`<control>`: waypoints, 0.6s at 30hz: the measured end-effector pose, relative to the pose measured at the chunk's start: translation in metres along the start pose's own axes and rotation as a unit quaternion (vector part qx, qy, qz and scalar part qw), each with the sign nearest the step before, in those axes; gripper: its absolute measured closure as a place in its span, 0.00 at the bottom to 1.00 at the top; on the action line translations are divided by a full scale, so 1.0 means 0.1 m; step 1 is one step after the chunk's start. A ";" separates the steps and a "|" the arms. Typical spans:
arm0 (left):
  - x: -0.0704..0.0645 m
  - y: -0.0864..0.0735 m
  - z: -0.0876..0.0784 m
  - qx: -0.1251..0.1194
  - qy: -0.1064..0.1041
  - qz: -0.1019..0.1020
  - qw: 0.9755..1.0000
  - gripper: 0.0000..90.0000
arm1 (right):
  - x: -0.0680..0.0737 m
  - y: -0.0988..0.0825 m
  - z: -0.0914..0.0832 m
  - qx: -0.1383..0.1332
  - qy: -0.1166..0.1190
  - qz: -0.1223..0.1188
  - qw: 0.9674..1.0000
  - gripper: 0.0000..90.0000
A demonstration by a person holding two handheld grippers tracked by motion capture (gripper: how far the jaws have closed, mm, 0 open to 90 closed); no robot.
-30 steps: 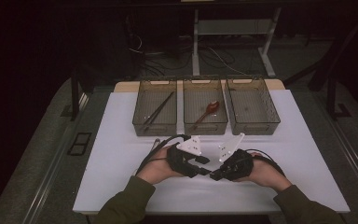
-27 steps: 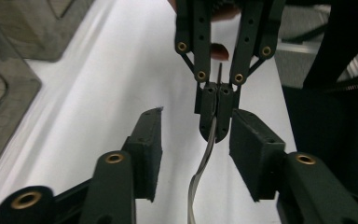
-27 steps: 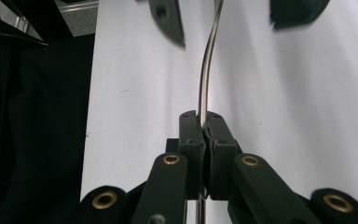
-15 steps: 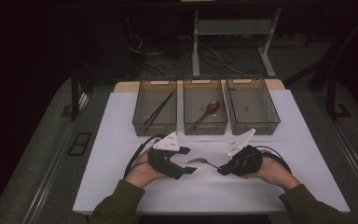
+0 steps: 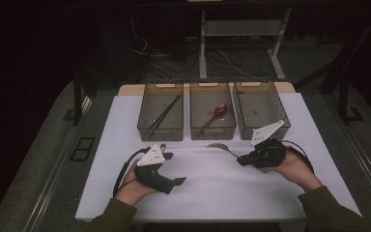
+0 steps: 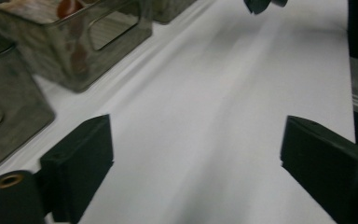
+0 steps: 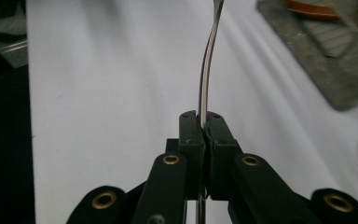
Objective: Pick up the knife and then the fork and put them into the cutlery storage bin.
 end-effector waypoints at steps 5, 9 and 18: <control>0.03 -0.12 -0.08 -0.005 0.016 -0.007 1.000 0.00 | -0.19 0.04 -0.08 -0.004 -0.021 0.033 0.999 0.97; 0.03 -0.16 -0.14 -0.012 0.020 -0.014 1.000 0.00 | -0.35 0.11 -0.14 -0.011 -0.036 0.054 0.998 0.97; 0.05 -0.21 -0.15 0.001 0.026 -0.021 0.999 0.00 | -0.80 0.32 -0.32 -0.019 -0.085 0.085 0.993 0.97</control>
Point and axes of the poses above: each handheld gripper's, and its own axes: z roughly forward along the jaws, y roughly out of its top, x roughly to its left, the point moved 10 cm from there along z, roughly forward along the jaws, and after that the axes turned 10 degrees about -y, right-handed, at the moved point
